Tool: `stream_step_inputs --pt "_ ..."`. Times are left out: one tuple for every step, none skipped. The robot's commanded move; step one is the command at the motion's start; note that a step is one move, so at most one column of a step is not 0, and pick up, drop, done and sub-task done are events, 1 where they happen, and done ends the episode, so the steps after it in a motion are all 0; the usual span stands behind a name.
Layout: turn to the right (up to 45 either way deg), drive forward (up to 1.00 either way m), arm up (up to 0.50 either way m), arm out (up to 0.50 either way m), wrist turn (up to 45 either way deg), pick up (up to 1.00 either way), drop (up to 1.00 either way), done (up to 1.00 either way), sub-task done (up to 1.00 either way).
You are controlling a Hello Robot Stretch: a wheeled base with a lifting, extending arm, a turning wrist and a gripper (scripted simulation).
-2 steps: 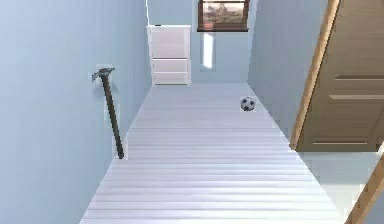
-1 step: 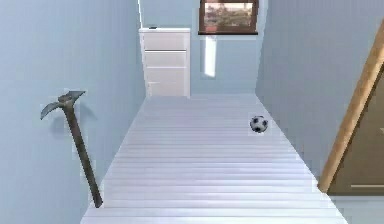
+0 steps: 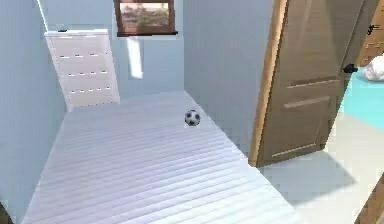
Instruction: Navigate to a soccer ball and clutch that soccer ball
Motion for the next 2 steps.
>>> stream_step_inputs --pt "0.0 1.0 0.0 0.0 0.0 0.0 0.0 0.0 0.0" --pt "3.0 0.0 0.0 0.0 0.0 0.0 0.0 0.0 0.0"
